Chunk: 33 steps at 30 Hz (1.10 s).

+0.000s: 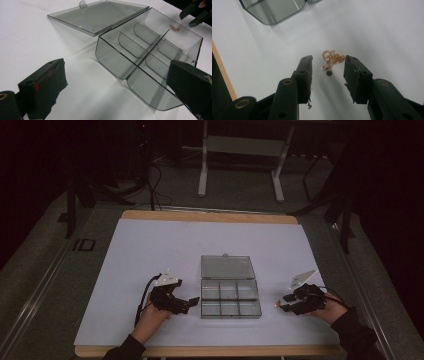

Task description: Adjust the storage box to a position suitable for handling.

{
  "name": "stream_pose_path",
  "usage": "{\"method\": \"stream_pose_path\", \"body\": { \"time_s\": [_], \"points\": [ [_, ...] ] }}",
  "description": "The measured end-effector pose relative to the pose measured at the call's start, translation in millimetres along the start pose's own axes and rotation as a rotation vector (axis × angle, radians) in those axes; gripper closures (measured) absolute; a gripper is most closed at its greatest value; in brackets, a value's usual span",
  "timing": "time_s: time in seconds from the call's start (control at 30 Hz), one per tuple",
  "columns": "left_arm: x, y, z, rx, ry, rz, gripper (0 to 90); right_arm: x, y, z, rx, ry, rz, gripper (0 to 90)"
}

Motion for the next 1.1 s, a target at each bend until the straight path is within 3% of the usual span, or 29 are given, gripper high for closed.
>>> {"method": "stream_pose_path", "body": {
  "time_s": [0.23,0.43,0.8,1.0,1.1],
  "points": [
    [2.8,3.9,1.0,-0.008,-0.007,0.011,3.3,-1.0,0.6,-9.6,0.079,-0.026,0.017,57.5],
    [5.5,3.0,2.2,-0.037,-0.028,-0.001,3.3,-5.6,-2.9,-15.8,0.132,-0.016,0.028,58.6],
    [5.5,3.3,1.9,-0.035,-0.026,-0.003,3.3,-8.1,-10.8,-26.2,0.238,-0.026,0.062,59.7],
    [6.3,4.2,2.3,-0.034,-0.029,-0.001,3.3,-8.3,-12.9,-27.4,0.280,-0.020,0.051,61.7],
    [6.5,5.3,1.5,-0.032,-0.028,0.002,3.3,-3.7,-14.9,-27.8,0.303,-0.017,0.075,70.4]
  ]
}}
Point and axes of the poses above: each handheld gripper's, and its own axes: z roughly backward along the jaws, y roughly out of its underside, x roughly to its left, the point moved 8 cm from there along -z, roughly forward along the jaws, and after that the axes turned 11 degrees about z, right-handed, at the moved point
